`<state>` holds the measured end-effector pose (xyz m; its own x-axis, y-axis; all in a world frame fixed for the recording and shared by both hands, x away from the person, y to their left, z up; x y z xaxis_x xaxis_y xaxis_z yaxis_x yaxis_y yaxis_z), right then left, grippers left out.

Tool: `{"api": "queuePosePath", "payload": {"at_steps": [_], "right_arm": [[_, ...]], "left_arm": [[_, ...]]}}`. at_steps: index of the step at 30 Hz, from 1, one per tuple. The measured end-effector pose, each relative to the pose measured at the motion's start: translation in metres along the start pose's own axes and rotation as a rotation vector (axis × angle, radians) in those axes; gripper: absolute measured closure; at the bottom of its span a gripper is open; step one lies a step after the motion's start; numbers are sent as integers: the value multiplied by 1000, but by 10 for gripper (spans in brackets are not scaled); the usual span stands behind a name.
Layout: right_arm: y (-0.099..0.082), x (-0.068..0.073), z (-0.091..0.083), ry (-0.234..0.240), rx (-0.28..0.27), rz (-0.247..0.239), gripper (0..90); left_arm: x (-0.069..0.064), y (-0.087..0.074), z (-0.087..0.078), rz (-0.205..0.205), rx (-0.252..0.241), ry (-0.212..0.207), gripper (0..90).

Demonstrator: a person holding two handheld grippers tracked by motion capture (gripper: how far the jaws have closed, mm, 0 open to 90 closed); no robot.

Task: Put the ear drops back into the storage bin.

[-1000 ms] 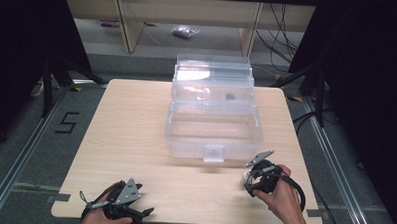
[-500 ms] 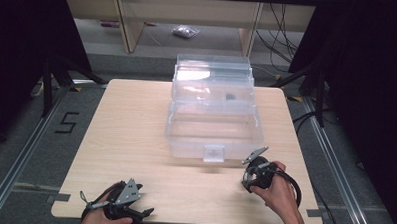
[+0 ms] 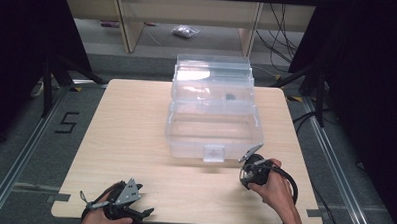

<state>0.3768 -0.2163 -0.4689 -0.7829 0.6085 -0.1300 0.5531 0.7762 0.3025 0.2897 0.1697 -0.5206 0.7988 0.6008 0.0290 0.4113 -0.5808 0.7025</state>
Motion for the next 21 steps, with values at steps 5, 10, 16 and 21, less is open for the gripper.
{"api": "queuePosePath", "payload": {"at_steps": [5, 10, 16, 21], "right_arm": [[1, -1, 4, 8, 4, -17, 554], [1, -1, 3, 12, -7, -19, 600], [3, 2, -2, 21, -19, -21, 601], [5, 2, -10, 19, -33, -25, 601]], "left_arm": [[-1, 0, 0, -12, 0, -1, 166], [0, 0, 0, 9, -1, 0, 166], [0, 1, 0, 13, -1, 0, 166], [0, 0, -1, 7, -8, 4, 166]]}}
Point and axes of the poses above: each handheld gripper's, and its own axes: z roughly forward along the jaws, y roughly out of its top, x roughly to its left, the point moved 2 cm from there along z, roughly forward along the jaws, and after that the axes turned 5 degrees about -z, right-handed, at the moved point
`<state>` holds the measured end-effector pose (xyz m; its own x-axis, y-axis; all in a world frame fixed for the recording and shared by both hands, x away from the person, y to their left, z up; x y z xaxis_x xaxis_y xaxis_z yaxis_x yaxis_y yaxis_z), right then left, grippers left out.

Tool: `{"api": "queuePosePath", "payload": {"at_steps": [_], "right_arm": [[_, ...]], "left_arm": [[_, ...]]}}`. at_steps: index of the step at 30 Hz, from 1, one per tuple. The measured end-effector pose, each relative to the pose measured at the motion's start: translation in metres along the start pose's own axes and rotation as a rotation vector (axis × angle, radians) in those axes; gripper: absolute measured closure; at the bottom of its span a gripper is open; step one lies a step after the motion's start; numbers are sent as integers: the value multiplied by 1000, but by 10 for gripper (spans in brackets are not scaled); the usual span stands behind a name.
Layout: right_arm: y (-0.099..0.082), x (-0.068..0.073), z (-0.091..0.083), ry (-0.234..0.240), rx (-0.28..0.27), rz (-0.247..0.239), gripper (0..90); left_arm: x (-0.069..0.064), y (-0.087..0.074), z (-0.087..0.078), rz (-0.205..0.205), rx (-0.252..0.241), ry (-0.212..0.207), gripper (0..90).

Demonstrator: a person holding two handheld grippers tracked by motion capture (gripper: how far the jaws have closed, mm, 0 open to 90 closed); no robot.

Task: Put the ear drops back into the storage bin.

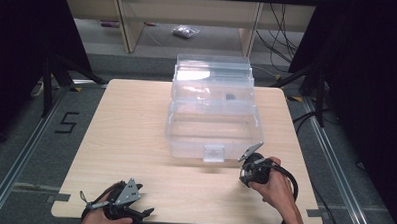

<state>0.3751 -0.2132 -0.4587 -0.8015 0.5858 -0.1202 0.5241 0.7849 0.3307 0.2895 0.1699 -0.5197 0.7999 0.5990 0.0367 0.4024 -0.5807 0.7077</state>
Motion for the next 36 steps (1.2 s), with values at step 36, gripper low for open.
{"api": "queuePosePath", "payload": {"at_steps": [36], "right_arm": [[27, -14, -52, 30, -30, -64, 601]], "left_arm": [[0, 0, 1, -3, 5, -15, 165]]}}
Point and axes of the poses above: each handheld gripper's, and its own axes: z roughly forward along the jaws, y roughly out of its top, x roughly to its left, the point moved 2 cm from there along z, roughly forward along the jaws, and after that the axes turned 5 degrees about -z, right-handed, at the moved point
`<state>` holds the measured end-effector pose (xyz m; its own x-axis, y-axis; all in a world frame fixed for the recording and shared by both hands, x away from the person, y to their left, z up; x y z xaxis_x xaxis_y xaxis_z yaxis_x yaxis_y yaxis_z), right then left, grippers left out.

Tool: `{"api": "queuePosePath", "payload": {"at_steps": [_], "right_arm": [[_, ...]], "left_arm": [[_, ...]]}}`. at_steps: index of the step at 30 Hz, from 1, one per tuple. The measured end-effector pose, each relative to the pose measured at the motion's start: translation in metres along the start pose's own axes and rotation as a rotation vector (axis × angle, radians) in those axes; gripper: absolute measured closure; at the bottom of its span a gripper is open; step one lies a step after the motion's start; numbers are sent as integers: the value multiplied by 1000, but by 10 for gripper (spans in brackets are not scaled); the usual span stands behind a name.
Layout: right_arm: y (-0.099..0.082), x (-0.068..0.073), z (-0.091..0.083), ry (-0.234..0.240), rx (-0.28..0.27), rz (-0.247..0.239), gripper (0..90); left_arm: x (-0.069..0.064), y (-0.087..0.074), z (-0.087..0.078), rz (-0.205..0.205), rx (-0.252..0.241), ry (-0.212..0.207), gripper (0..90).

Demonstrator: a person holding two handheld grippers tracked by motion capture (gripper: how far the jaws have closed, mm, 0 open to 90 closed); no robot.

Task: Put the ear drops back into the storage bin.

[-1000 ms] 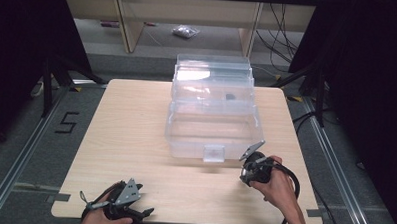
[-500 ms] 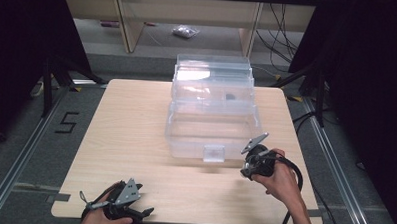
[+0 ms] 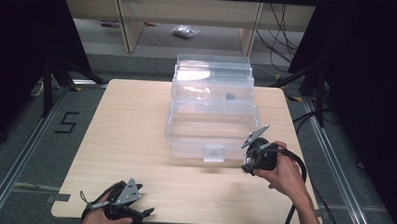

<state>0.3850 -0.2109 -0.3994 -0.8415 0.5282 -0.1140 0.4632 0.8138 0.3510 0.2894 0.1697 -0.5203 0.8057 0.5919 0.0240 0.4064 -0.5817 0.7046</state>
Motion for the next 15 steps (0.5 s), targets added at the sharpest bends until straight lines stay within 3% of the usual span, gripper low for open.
{"api": "queuePosePath", "payload": {"at_steps": [1, 7, 15], "right_arm": [[2, -3, -4, -7, 0, -3, 601], [5, -8, -13, -12, 3, 2, 601], [12, -18, -29, -29, 5, -9, 601]], "left_arm": [[1, 0, 0, 1, 1, 16, 165], [0, 0, 0, 7, 7, 1, 166], [1, 0, 0, 3, 2, 14, 166]]}}
Point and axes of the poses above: each handheld gripper's, and its own axes: z roughly forward along the jaws, y roughly out of its top, x roughly to its left, the point moved 2 cm from there along z, roughly forward along the jaws, and after that the axes turned 5 degrees about -z, right-handed, at the moved point
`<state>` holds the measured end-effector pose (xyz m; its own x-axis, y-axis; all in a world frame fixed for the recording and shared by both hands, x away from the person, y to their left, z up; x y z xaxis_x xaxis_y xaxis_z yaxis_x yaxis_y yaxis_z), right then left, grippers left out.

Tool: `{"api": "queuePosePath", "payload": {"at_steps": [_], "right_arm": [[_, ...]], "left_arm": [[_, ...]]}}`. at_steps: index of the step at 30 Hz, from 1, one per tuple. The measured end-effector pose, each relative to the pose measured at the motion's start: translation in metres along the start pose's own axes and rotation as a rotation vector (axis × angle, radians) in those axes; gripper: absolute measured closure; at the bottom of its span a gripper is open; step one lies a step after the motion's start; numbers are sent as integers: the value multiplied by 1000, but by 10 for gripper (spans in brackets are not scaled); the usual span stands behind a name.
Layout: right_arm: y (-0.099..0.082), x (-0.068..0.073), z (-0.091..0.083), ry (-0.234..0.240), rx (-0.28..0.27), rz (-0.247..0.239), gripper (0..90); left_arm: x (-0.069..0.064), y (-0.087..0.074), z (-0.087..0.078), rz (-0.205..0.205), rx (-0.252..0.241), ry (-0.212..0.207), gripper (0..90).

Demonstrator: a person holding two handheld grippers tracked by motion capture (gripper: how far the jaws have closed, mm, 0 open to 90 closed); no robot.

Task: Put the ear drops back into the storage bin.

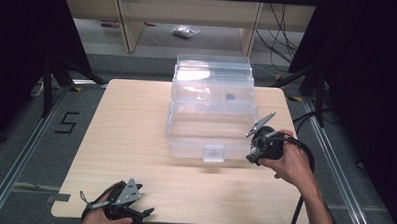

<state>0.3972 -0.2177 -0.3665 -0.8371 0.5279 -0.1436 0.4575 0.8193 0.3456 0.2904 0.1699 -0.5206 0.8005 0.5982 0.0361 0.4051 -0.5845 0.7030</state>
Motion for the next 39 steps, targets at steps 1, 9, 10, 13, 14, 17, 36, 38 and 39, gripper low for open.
{"api": "queuePosePath", "payload": {"at_steps": [1, 9, 10, 13, 14, 17, 36, 38, 39], "right_arm": [[0, 0, 0, 0, 0, 0, 601], [10, -14, -10, -5, -5, 21, 602], [12, -16, -11, -7, -4, 23, 601], [16, -21, -12, -5, 1, 34, 602], [17, -23, -13, -8, 2, 36, 602], [21, -29, -12, -10, 2, 31, 602], [42, -66, 15, -16, 33, 114, 602], [43, -71, 20, -16, 43, 122, 602], [44, -72, 23, -13, 49, 130, 602]], "left_arm": [[0, 0, 0, -1, 0, 0, 166], [0, 0, 0, -3, -1, 0, 165], [0, 0, 0, -3, -1, 1, 165], [0, 0, 0, -2, -1, 0, 165], [0, 0, 0, -2, -2, 0, 165], [0, 0, 0, -3, -2, 0, 165], [0, 0, 0, -7, -4, -3, 164], [0, 0, 0, -7, -3, -4, 164], [0, 0, 0, -6, -2, -4, 164]]}}
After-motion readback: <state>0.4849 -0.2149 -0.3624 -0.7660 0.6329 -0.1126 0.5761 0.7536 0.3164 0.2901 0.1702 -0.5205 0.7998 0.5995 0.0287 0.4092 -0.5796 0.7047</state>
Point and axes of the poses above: each handheld gripper's, and its own axes: z roughly forward along the jaws, y roughly out of its top, x roughly to its left, the point moved 2 cm from there along z, roughly forward along the jaws, and after that the axes turned 5 degrees about -z, right-handed, at the moved point
